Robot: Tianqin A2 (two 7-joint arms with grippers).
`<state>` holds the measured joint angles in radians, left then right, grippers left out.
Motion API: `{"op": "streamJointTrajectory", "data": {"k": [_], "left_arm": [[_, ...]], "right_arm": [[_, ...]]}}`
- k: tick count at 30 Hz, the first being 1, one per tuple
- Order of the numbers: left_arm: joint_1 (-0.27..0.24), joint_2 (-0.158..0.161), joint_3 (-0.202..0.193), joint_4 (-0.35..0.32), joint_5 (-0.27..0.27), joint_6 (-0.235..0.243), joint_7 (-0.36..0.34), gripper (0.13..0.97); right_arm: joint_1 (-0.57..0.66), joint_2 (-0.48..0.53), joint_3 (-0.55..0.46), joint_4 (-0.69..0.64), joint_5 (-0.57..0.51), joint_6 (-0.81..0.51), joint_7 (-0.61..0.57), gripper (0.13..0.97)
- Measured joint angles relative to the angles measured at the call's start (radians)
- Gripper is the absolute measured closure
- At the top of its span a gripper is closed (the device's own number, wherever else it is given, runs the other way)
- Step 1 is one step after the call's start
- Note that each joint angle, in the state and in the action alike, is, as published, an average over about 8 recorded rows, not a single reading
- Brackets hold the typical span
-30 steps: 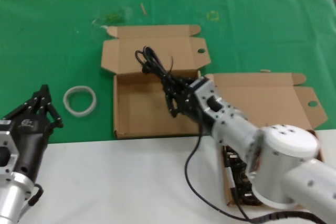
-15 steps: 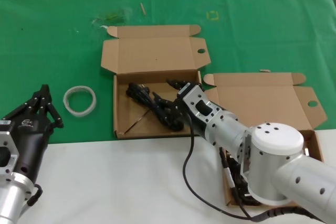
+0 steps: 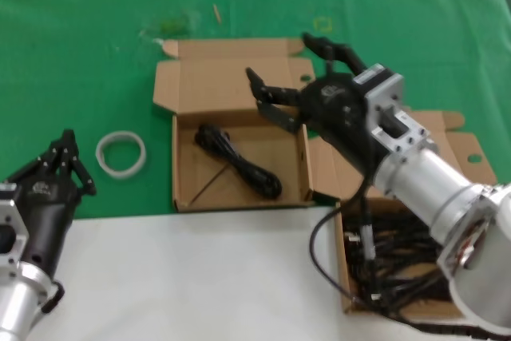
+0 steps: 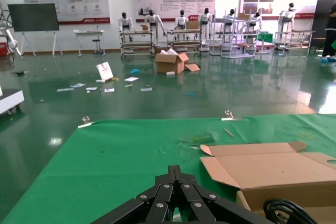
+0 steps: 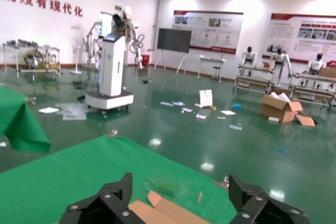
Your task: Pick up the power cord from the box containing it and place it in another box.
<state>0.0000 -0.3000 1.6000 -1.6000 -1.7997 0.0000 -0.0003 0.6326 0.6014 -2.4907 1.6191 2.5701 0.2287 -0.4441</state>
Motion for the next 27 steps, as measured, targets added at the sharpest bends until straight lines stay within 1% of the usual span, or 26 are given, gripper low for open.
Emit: {"op": "streamJointTrajectory", "data": {"k": [3, 7, 11, 14, 19, 23, 27], "left_arm": [[0.000, 0.000, 0.000, 0.000, 0.000, 0.000, 0.000, 0.957], [0.000, 0.000, 0.000, 0.000, 0.000, 0.000, 0.000, 0.953], [0.000, 0.000, 0.000, 0.000, 0.000, 0.000, 0.000, 0.943], [0.000, 0.000, 0.000, 0.000, 0.000, 0.000, 0.000, 0.938], [0.000, 0.000, 0.000, 0.000, 0.000, 0.000, 0.000, 0.886], [0.000, 0.000, 0.000, 0.000, 0.000, 0.000, 0.000, 0.855], [0.000, 0.000, 0.000, 0.000, 0.000, 0.000, 0.000, 0.780]], "right_arm": [[-0.032, 0.037, 0.039, 0.065, -0.013, 0.001, 0.026, 0.498], [-0.049, 0.039, 0.060, 0.078, -0.027, -0.002, 0.038, 0.395], [-0.069, 0.026, 0.090, 0.073, -0.054, -0.010, 0.052, 0.395], [-0.089, 0.015, 0.118, 0.070, -0.079, -0.018, 0.066, 0.337], [-0.127, -0.007, 0.172, 0.064, -0.127, -0.033, 0.093, 0.240], [-0.159, -0.026, 0.217, 0.058, -0.168, -0.045, 0.115, 0.207], [-0.190, -0.044, 0.262, 0.053, -0.208, -0.057, 0.137, 0.163]]}}
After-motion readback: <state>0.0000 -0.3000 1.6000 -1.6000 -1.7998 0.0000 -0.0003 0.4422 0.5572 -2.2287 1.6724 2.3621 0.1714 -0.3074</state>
